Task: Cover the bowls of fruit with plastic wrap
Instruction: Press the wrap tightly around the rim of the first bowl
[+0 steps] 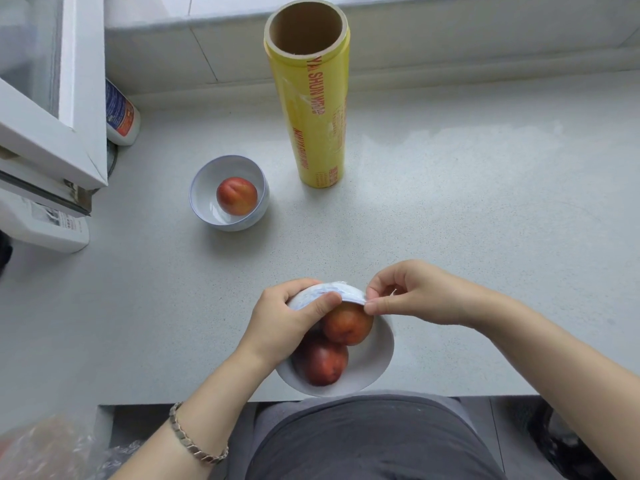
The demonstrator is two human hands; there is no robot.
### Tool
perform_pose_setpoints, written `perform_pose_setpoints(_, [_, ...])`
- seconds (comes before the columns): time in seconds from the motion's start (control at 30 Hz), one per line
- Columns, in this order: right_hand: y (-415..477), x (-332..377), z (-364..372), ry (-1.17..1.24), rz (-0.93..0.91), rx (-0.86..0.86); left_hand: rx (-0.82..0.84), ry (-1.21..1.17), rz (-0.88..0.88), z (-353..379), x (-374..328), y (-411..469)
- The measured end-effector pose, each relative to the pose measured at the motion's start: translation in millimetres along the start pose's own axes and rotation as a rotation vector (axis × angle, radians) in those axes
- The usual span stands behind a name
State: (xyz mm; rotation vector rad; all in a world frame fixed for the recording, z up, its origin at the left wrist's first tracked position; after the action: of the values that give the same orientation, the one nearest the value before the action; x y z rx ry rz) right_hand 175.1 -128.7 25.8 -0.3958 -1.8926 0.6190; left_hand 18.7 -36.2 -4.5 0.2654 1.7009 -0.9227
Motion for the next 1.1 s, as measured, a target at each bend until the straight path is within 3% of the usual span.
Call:
perform_pose_setpoints(0.3, [8,-8,6,0.356,0.042,-0.116,0.059,-0.037,0.051,4,-6,-1])
perform_pose_setpoints(0.53, [5,0,14,0.339,-0.054,-0.396,-0.008,-0.210,0.110,6,-15,-3])
perform_pose_setpoints(0.63, [9,-9,11,0.344,0.019,-0.443,-0.018,-0.222,0.116,8,-17,-3])
perform_pose_setpoints(0.7, [7,-14,2,0.310,0.040,-0.574,-0.017,-0.211,0.125,8,-18,-3])
perform_pose_setpoints(0.8, [-11,0,-7,0.055,-0.214,-0.774,-0.044,-0.197,0.139,6,-22,-2])
perform_pose_setpoints(0.87, [-18,14,6,-0.091,-0.478,-0.676,-0.058,-0.189,0.144,4,-24,0])
perform_pose_setpoints(0.93, [-15,16,20,-0.143,-0.559,-0.547,-0.059,-0.180,0.147,2,-24,2])
perform_pose_setpoints(1.0, [-8,10,21,-0.057,-0.521,-0.495,-0.058,-0.169,0.152,2,-25,3])
perform_pose_setpoints(1.1, [1,7,8,-0.006,-0.307,-0.429,-0.045,-0.142,0.163,3,-26,2])
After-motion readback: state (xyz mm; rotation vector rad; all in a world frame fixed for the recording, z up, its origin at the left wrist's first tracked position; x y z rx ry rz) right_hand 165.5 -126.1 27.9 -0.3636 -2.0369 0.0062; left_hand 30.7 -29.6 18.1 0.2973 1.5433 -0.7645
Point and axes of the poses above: each hand's wrist, its own y-axis towards the middle knuckle, its own z-axis out of the palm, x = y × z, the point moved 4 cm from there along y, towards the middle knuckle, and after that the axes turned 12 degrees about -y, right-handed, at the moved point
